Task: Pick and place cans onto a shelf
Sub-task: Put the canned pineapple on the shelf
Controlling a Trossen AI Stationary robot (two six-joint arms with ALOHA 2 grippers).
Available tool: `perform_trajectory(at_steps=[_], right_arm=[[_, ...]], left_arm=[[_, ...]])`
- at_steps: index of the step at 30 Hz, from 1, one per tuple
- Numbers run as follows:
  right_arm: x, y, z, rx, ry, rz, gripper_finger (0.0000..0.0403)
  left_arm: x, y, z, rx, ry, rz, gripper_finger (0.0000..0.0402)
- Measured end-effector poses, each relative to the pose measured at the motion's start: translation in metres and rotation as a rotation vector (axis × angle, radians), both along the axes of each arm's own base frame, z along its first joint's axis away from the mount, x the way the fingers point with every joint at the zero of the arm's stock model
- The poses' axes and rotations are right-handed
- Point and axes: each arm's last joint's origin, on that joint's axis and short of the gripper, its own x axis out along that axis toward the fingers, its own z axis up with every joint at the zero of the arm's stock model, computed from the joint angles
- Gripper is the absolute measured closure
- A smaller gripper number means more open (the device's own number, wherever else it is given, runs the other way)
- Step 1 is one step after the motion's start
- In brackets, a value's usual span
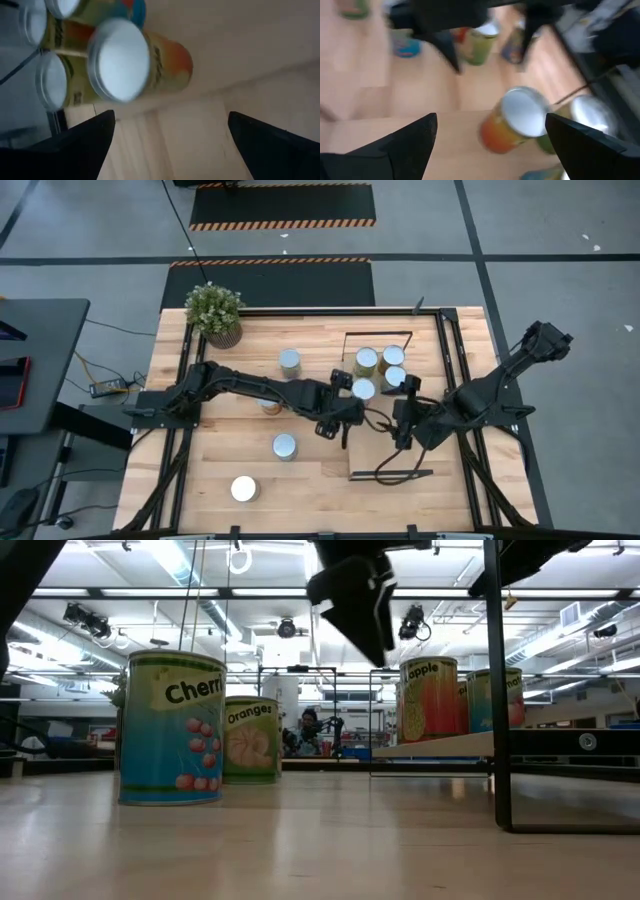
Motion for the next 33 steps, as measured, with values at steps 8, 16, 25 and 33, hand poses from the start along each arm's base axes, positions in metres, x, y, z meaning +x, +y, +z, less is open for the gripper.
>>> perform_trajectory(at_steps=[8, 16, 25, 33], right_arm=[[0.024, 0.008, -0.028, -0.25, 0.066, -0.046, 0.0024], [0.056, -0.002, -0.033, -0.338, 0.141, -0.088, 0.0024], [0.079, -0.016, -0.041, -0.401, 0.21, -0.115, 0.0024], [0.082, -0.038, -0.041, -0.431, 0.229, -0.225, 0.0024]], left_arm=[[-0.019, -0.018, -0.025, 0.072, 0.076, 0.058, 0.0013], [-0.045, -0.02, -0.016, 0.039, -0.026, 0.067, 0.0013], [-0.086, -0.012, -0.003, -0.022, -0.122, 0.109, 0.0013], [-0.13, 0.007, -0.001, -0.058, -0.178, 0.175, 0.0013]])
